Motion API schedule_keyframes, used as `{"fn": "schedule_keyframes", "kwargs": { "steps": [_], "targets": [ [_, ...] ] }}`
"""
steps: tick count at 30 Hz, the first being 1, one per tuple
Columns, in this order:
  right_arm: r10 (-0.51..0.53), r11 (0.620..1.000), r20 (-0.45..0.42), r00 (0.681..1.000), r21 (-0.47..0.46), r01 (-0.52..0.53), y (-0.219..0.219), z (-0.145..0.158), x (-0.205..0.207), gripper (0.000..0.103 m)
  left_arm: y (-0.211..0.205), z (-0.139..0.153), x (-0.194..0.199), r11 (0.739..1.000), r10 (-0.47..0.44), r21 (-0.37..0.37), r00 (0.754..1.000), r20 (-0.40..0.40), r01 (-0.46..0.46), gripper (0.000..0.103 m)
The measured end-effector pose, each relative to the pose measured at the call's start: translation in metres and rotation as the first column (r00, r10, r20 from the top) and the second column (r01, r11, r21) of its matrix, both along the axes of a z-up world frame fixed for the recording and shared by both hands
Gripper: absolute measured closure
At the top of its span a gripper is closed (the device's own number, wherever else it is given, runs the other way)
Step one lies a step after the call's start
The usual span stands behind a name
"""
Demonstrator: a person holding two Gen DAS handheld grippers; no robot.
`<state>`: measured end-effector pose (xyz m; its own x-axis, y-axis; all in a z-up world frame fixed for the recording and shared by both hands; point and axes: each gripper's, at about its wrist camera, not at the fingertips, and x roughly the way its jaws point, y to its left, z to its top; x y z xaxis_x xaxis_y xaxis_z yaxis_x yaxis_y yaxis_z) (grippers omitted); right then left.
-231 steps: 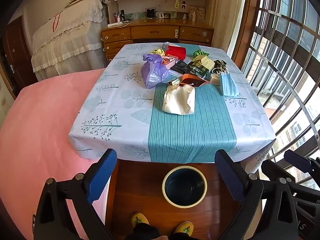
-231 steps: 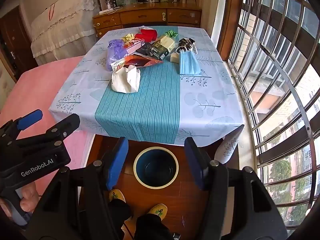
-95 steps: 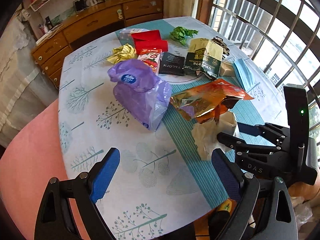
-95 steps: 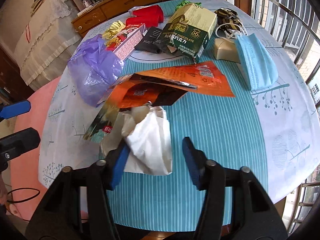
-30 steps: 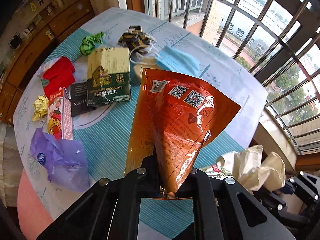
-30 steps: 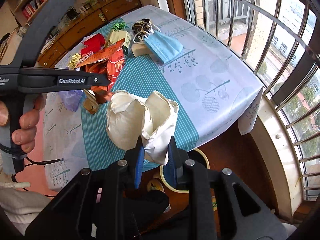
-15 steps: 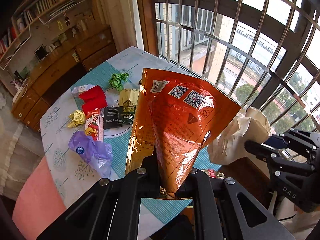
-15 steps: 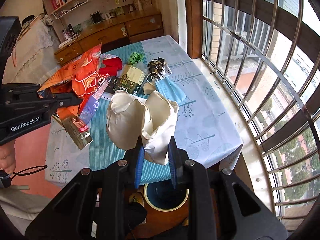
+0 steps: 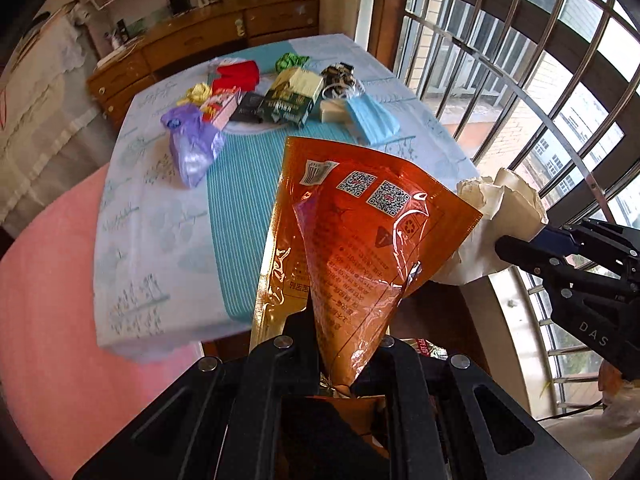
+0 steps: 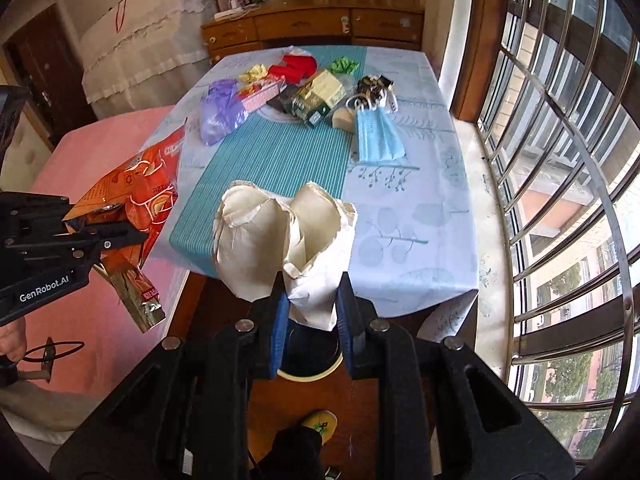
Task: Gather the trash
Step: 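Carry the tissue bag and snack bag with both grippers over the bin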
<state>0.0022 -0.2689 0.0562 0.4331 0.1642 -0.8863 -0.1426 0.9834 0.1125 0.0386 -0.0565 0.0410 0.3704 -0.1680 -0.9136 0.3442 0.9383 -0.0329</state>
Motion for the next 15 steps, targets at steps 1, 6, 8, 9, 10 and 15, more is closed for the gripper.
{"fn": "schedule_keyframes", "kwargs": {
  "steps": [1,6,8,9,10,15],
  "targets": [
    [0.010,1.000,-0.021,1.000,0.006,-0.010,0.000,-0.007,-0.007,0.084,0.001,-0.009,-0.010,1.000,0.020,0.002,1.000,-0.019,-0.020,0.094],
    [0.040,0.999,-0.103,0.994,0.032,-0.037,0.005,-0.044,-0.032,0.084,0.002,-0.051,-0.047,0.997,0.078,0.032,0.993,-0.094,-0.076,0.094],
    [0.027,0.999,-0.139,0.990,0.045,-0.021,0.007,-0.063,-0.041,0.084,0.001,-0.071,-0.054,0.996,0.084,0.044,0.990,-0.117,-0.079,0.094],
    [0.017,0.999,-0.157,0.987,0.048,-0.010,0.008,-0.075,-0.041,0.084,0.000,-0.082,-0.054,0.996,0.085,0.045,0.987,-0.135,-0.080,0.094],
    [0.008,0.999,-0.174,0.985,0.048,0.001,0.009,-0.086,-0.043,0.084,-0.001,-0.094,-0.053,0.996,0.087,0.043,0.985,-0.151,-0.081,0.094],
    [-0.032,0.999,-0.242,0.970,0.030,0.040,0.018,-0.152,-0.047,0.084,-0.005,-0.163,-0.052,0.996,0.090,0.036,0.973,-0.214,-0.084,0.094]
  ]
}}
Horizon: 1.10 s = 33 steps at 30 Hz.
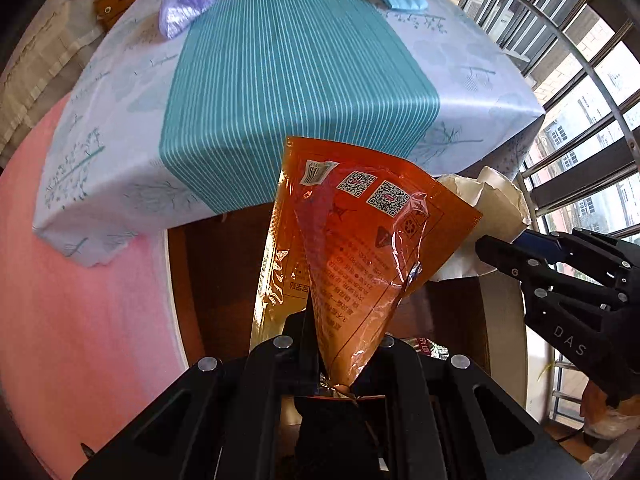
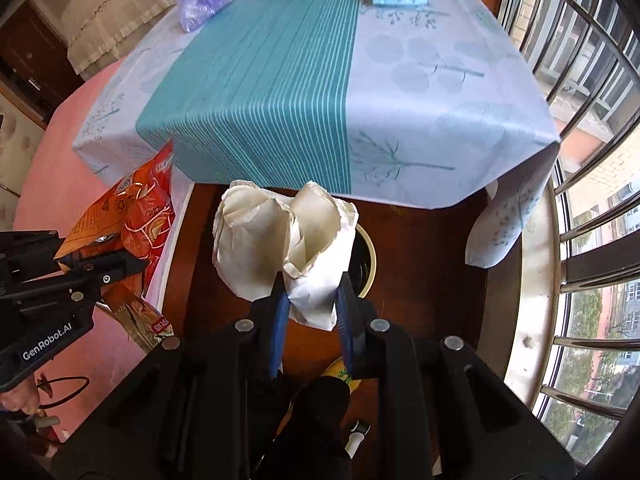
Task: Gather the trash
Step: 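Carry the tissue bag and snack bag with both grippers over the bin, then open both grippers to drop the bags into the blue bin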
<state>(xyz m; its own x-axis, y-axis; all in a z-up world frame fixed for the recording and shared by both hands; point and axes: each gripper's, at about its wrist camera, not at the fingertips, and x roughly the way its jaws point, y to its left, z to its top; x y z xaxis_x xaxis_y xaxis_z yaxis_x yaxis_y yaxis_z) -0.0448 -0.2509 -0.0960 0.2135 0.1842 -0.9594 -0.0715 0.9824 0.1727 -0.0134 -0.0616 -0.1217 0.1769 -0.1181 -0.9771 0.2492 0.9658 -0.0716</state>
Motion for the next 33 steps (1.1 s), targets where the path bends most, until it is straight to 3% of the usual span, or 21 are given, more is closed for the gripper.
{"fn": "schedule_keyframes", "kwargs": {
  "steps": [13,20,24,27,33],
  "targets": [
    [-0.171,0.984,-0.089,0.981,-0.075,0.164,0.011,-0.214,0.012,0.084,-0.010,-0.216,0.019,0.998,0.005,-0.055,0.987,-0.158,-0.014,0.094],
    [-0.224,0.971,-0.127,0.966,-0.118,0.209,0.004,-0.309,0.006,0.084,-0.022,-0.301,0.029,0.999,0.010,-0.032,0.986,-0.168,-0.015,0.092],
    [-0.250,0.963,-0.136,0.959,-0.135,0.232,-0.001,-0.340,0.005,0.083,-0.032,-0.324,0.033,0.999,-0.006,-0.041,0.987,-0.163,-0.001,0.090],
    [-0.263,0.960,-0.137,0.955,-0.138,0.245,-0.004,-0.353,0.006,0.083,-0.041,-0.329,0.027,0.999,-0.016,-0.038,0.990,-0.140,0.011,0.081],
    [-0.259,0.961,-0.126,0.958,-0.137,0.242,-0.012,-0.353,0.007,0.081,-0.036,-0.329,0.026,1.000,-0.020,-0.016,0.995,-0.100,0.018,0.048]
  ]
}}
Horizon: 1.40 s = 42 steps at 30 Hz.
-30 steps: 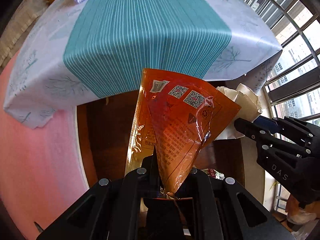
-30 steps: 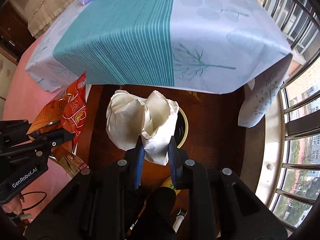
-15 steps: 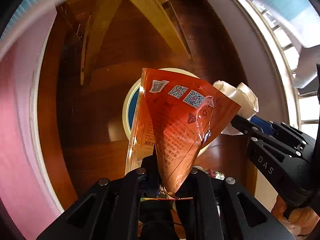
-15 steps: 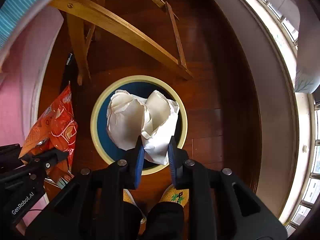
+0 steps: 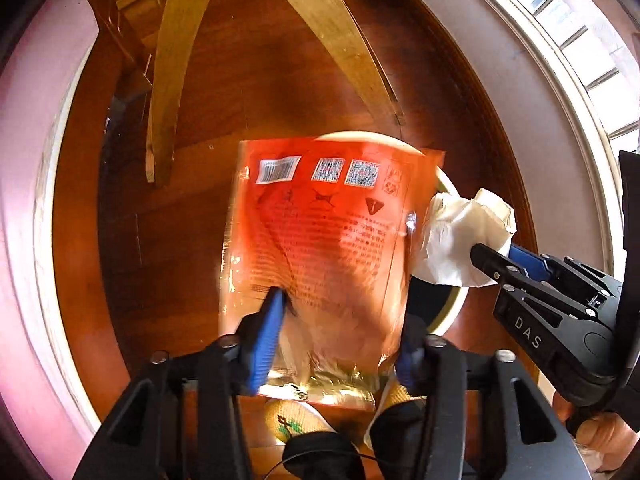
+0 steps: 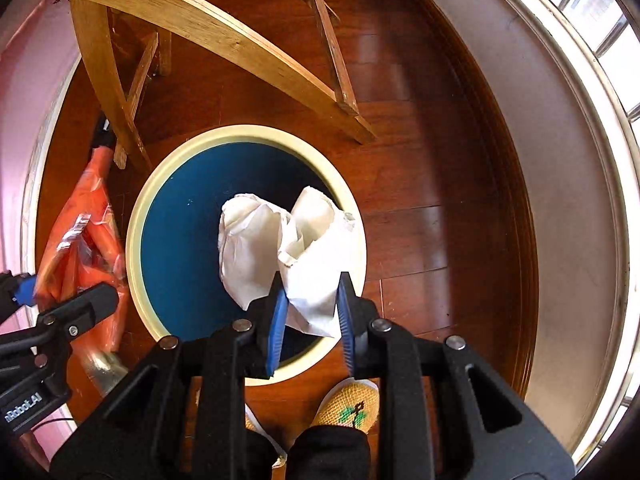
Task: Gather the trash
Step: 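Open both grippers to drop the bags into the blue bin, then raise both tools back toward the remaining trash on the table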
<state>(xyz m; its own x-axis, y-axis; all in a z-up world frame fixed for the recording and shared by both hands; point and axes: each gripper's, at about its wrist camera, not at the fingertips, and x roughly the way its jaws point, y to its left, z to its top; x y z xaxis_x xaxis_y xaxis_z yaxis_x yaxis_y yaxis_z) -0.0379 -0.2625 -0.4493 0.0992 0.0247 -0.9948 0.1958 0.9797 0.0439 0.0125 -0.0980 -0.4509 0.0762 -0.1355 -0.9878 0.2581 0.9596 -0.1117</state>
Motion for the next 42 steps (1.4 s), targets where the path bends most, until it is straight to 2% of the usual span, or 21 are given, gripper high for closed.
{"fn": "schedule_keyframes", "kwargs": {
  "steps": [2,5,15,21,27,30,33,38,42],
  "targets": [
    [-0.001,1.000,-0.004,1.000,0.016,0.001,-0.001,0.000,0.002,0.078,-0.001,0.000,0.000,1.000,0.001,0.010,1.000,-0.002,-0.001,0.030],
    [0.000,1.000,-0.002,1.000,0.031,0.001,-0.002,0.002,0.008,0.060,-0.002,0.003,0.002,1.000,0.010,0.007,1.000,0.002,-0.010,0.017],
    [-0.015,0.999,0.021,1.000,0.032,0.014,-0.004,0.020,0.013,0.056,0.022,0.022,0.007,0.999,0.032,0.002,0.999,0.030,-0.032,0.014],
    [-0.029,0.998,0.022,0.999,0.048,0.027,-0.004,0.054,0.006,0.056,0.034,0.061,-0.005,0.998,0.060,-0.019,0.997,0.050,-0.059,0.014],
    [-0.042,0.997,0.040,0.998,0.071,0.039,0.000,0.127,-0.001,0.057,0.050,0.143,-0.017,0.995,0.084,-0.059,0.993,0.087,-0.079,0.014],
    [-0.054,0.995,0.065,0.996,0.083,0.048,0.004,0.177,-0.002,0.057,0.060,0.196,-0.020,0.993,0.090,-0.086,0.990,0.112,-0.081,0.009],
    [-0.057,0.995,0.105,0.993,0.087,0.047,0.013,0.233,-0.002,0.057,0.069,0.249,-0.024,0.990,0.074,-0.129,0.991,0.110,-0.059,0.009],
    [-0.046,0.996,0.181,0.982,0.088,0.030,0.030,0.330,-0.005,0.056,0.079,0.348,-0.033,0.987,0.039,-0.160,0.980,0.193,-0.008,0.009],
    [-0.024,0.997,0.257,0.966,0.074,0.005,0.046,0.407,-0.005,0.056,0.091,0.427,-0.042,0.986,0.028,-0.167,0.954,0.300,0.024,0.009]
  ]
}}
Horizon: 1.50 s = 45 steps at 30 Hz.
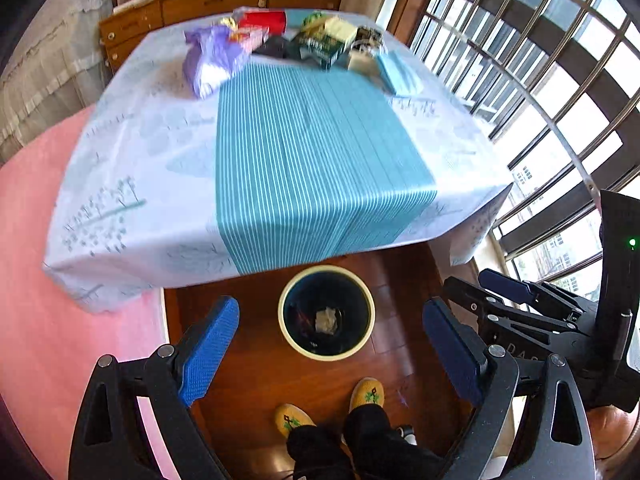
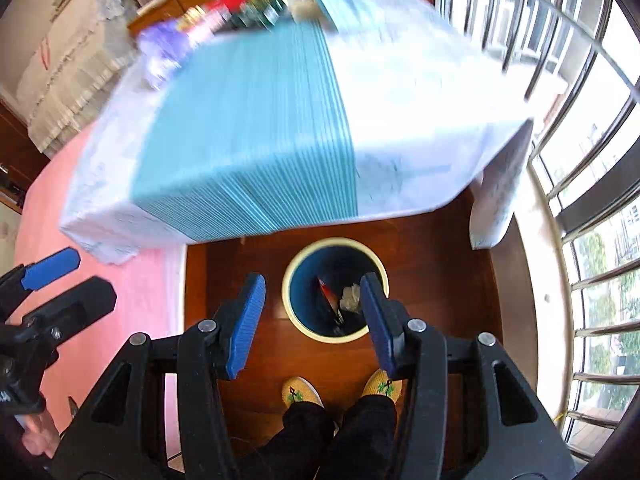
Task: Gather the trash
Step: 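Raise both tools back toward the remaining trash on the table, then grasp the blue face mask with the right gripper while the left grasps the Dubai Style box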
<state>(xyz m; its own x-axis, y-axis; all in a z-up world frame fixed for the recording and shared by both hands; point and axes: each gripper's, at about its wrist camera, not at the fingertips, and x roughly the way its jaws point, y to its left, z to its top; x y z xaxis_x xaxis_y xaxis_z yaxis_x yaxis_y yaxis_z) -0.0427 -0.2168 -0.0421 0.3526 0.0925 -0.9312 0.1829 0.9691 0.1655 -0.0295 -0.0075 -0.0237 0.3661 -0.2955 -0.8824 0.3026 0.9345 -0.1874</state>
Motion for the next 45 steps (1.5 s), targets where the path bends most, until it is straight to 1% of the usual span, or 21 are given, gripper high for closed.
{"fn": "schedule_keyframes", "kwargs": {
  "steps": [3,7,9,13,17,20,25,26,28,32,34,38,42,45],
  "targets": [
    [0.021,1.000,0.063,0.998,-0.020,-0.020,0.012,0.052,-0.002,0.056,0.009,0.051,-0.004,1.000,0.006,-0.012,0.998,0.062,-0.006,0.009],
    [0.030,0.999,0.150,0.988,-0.045,-0.024,0.024,0.114,-0.002,0.056,0.026,0.105,0.001,0.999,0.031,-0.035,0.991,0.130,-0.027,0.009],
    [0.026,0.999,0.189,0.982,-0.051,-0.016,0.028,0.139,-0.002,0.056,0.035,0.131,0.005,0.999,0.036,-0.043,0.986,0.161,-0.029,0.009],
    [0.012,0.998,0.251,0.968,-0.063,0.004,0.028,0.176,-0.002,0.056,0.047,0.168,0.012,0.999,0.035,-0.034,0.975,0.219,-0.028,0.009],
    [0.000,0.998,0.284,0.959,-0.066,0.020,0.024,0.194,-0.001,0.057,0.051,0.189,0.025,0.998,0.055,-0.029,0.967,0.248,-0.049,0.009],
    [-0.009,0.997,0.294,0.956,-0.068,0.030,0.014,0.194,0.003,0.057,0.049,0.193,0.040,0.998,0.061,-0.010,0.962,0.265,-0.061,0.009],
    [-0.013,0.997,0.301,0.953,-0.073,0.037,-0.008,0.185,0.025,0.057,0.031,0.188,0.075,0.998,0.061,0.005,0.965,0.254,-0.065,0.009],
    [-0.011,0.997,0.300,0.954,-0.074,0.035,-0.014,0.181,0.032,0.057,0.027,0.189,0.083,0.998,0.060,0.010,0.966,0.253,-0.064,0.009],
    [-0.004,0.997,0.295,0.955,-0.072,0.027,-0.025,0.175,0.047,0.057,0.013,0.183,0.102,0.998,0.054,0.026,0.966,0.252,-0.062,0.009],
    [0.007,0.998,0.270,0.963,-0.062,0.010,-0.053,0.156,0.089,0.057,-0.017,0.176,0.145,0.997,0.044,0.052,0.971,0.236,-0.057,0.009],
    [0.019,0.998,0.261,0.965,-0.055,-0.005,-0.068,0.144,0.113,0.057,-0.037,0.168,0.172,0.996,0.033,0.070,0.974,0.223,-0.049,0.009],
    [0.055,0.998,0.221,0.974,-0.046,-0.046,-0.098,0.110,0.173,0.057,-0.080,0.143,0.233,0.993,0.011,0.116,0.983,0.185,-0.033,0.009],
    [0.098,0.995,0.179,0.979,-0.038,-0.092,-0.124,0.070,0.238,0.057,-0.122,0.104,0.301,0.985,-0.013,0.171,0.991,0.131,-0.009,0.009],
    [0.138,0.990,0.139,0.981,-0.022,-0.136,-0.138,0.038,0.286,0.057,-0.143,0.074,0.345,0.978,-0.033,0.211,0.994,0.100,0.012,0.009]
  ]
}}
